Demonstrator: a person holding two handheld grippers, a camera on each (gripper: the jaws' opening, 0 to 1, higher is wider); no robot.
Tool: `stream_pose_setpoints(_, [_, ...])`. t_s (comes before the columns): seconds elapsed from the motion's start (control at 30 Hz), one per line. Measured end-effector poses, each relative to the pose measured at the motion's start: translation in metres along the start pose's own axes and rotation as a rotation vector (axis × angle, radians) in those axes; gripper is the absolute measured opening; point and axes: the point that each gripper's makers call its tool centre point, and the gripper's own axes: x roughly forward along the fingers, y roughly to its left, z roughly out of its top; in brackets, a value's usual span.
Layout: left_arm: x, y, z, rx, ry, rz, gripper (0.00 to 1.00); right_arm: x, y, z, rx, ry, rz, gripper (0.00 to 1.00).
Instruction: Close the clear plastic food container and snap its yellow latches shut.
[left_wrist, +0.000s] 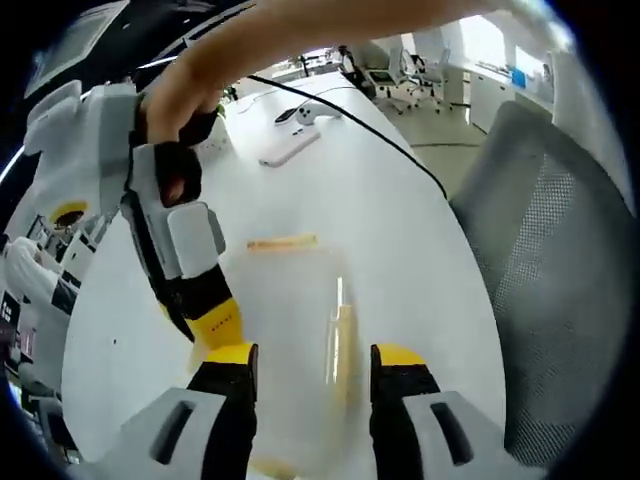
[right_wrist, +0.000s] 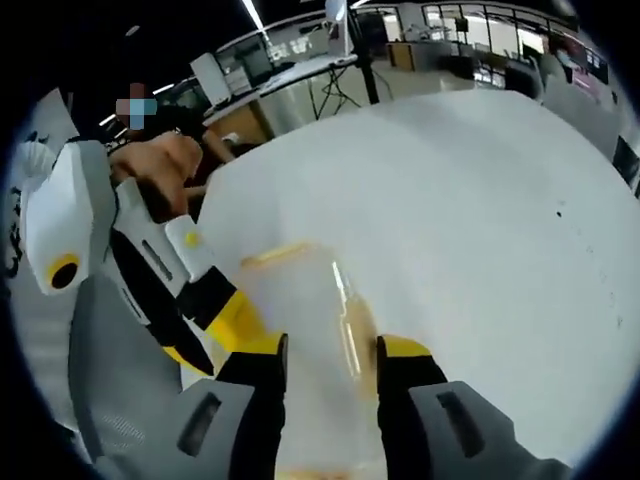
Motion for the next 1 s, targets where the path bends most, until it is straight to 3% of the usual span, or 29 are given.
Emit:
stream_pose_setpoints(0.4, [0.0051, 0.0013, -0.0015, 0.141, 0.039, 0.073, 0.37, 0.0012, 0.0000, 0.0000, -0.036, 0.035, 0.048, 0.32])
stream_pose_setpoints(1.0, [0.0068, 0.0011, -0.0039, 0.213, 0.060, 0.103, 0.38, 0.0038, -0.0020, 0.0009, -0.036, 0.068, 0.103, 0.32])
